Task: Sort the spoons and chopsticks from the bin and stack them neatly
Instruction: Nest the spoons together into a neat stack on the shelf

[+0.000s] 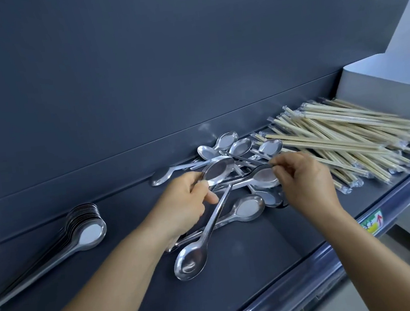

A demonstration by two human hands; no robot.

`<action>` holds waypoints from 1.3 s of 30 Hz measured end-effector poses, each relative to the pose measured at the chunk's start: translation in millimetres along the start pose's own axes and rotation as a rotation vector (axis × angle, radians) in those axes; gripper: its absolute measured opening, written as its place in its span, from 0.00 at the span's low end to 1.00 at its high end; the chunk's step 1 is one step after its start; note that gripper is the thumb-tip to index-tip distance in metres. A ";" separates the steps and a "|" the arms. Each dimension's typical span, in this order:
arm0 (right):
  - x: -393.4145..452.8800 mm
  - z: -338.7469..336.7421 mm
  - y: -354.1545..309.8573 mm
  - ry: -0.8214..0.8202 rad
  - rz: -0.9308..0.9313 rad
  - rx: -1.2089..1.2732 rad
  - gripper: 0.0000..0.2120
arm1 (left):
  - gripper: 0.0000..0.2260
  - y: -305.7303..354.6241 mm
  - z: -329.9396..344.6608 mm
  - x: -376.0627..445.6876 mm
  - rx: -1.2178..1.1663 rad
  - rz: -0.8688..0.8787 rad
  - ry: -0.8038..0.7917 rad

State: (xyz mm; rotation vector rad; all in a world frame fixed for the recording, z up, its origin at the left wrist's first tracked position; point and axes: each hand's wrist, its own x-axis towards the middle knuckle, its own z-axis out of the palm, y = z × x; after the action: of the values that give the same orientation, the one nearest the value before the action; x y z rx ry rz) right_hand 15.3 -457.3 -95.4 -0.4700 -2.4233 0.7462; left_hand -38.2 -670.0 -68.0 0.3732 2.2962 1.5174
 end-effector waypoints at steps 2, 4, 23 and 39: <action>2.3 -2.3 1.0 0.060 0.009 0.048 0.07 | 0.10 0.4 -3.1 1.7 0.005 -0.007 0.049; 5.7 -5.0 2.6 0.127 0.036 0.098 0.09 | 0.11 1.0 -6.8 3.0 -0.007 -0.004 0.086; 12.5 -10.3 -27.4 0.045 0.021 0.598 0.17 | 0.09 29.9 -46.8 -2.8 -0.052 0.010 0.165; -21.3 28.2 -53.5 -0.169 -0.036 0.606 0.13 | 0.05 8.7 -10.1 -35.9 -0.352 -0.215 -0.357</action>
State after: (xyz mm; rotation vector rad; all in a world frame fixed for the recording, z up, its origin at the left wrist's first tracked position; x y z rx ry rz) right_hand 6.5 -520.7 -91.4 -0.1215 -2.1868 1.4818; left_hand -10.1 -689.7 -50.9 0.2634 1.7018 1.5603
